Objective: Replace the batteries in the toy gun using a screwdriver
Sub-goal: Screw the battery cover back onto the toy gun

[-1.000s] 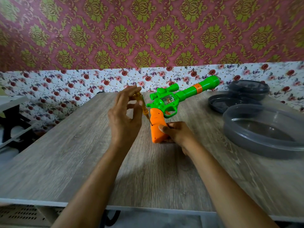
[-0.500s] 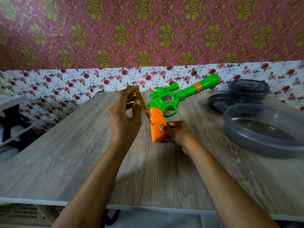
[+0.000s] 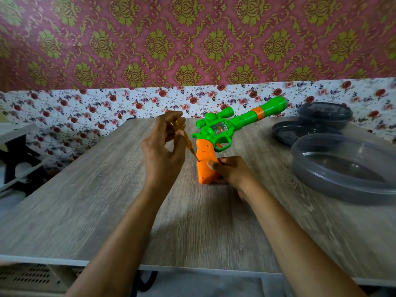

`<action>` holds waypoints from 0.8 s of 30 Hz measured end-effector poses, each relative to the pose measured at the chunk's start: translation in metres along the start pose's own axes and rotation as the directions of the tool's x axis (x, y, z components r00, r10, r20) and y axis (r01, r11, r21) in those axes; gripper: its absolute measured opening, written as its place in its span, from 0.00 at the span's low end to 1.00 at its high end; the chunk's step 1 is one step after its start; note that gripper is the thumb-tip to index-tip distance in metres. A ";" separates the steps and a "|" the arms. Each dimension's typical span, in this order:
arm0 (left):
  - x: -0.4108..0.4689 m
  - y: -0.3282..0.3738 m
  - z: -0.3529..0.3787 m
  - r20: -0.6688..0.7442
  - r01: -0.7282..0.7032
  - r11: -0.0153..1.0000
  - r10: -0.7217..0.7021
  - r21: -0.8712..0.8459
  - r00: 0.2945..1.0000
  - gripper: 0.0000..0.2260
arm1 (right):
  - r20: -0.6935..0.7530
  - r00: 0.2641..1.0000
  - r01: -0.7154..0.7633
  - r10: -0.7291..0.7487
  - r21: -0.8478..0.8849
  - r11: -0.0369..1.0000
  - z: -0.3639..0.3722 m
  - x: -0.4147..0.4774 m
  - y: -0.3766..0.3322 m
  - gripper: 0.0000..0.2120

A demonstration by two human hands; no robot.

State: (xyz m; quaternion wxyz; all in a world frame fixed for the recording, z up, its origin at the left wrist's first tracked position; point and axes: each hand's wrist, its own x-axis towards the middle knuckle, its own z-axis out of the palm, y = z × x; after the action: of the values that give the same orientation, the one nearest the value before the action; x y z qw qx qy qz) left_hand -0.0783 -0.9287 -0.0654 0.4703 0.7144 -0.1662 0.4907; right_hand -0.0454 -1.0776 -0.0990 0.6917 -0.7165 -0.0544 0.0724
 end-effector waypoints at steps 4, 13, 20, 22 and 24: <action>0.000 0.003 0.001 -0.016 -0.027 0.998 0.028 0.053 0.999 0.11 | 0.005 1.000 0.005 -0.005 0.000 1.000 0.000 0.000 0.000 0.13; 0.001 0.000 0.000 -0.057 -0.081 0.988 0.089 0.128 0.994 0.12 | -0.003 1.000 -0.002 0.002 0.043 0.999 0.002 0.000 -0.001 0.14; 0.000 0.003 0.001 -0.045 -0.071 0.993 0.075 0.090 0.996 0.11 | 0.003 1.000 0.002 -0.002 0.011 1.000 0.001 -0.001 -0.002 0.13; 0.000 0.003 0.001 -0.041 -0.094 0.991 0.098 0.090 0.994 0.11 | 0.003 1.000 0.002 -0.002 0.009 1.000 0.001 -0.001 -0.002 0.14; 0.001 0.002 -0.001 -0.067 -0.088 0.992 0.094 0.088 0.993 0.11 | 0.004 1.000 0.003 -0.003 0.013 1.000 0.002 -0.002 -0.002 0.14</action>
State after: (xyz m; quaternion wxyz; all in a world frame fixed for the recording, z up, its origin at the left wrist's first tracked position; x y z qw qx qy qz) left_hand -0.0793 -0.9288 -0.0634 0.4220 0.7077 -0.1608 0.5434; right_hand -0.0471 -1.0763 -0.0973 0.6964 -0.7116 -0.0565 0.0732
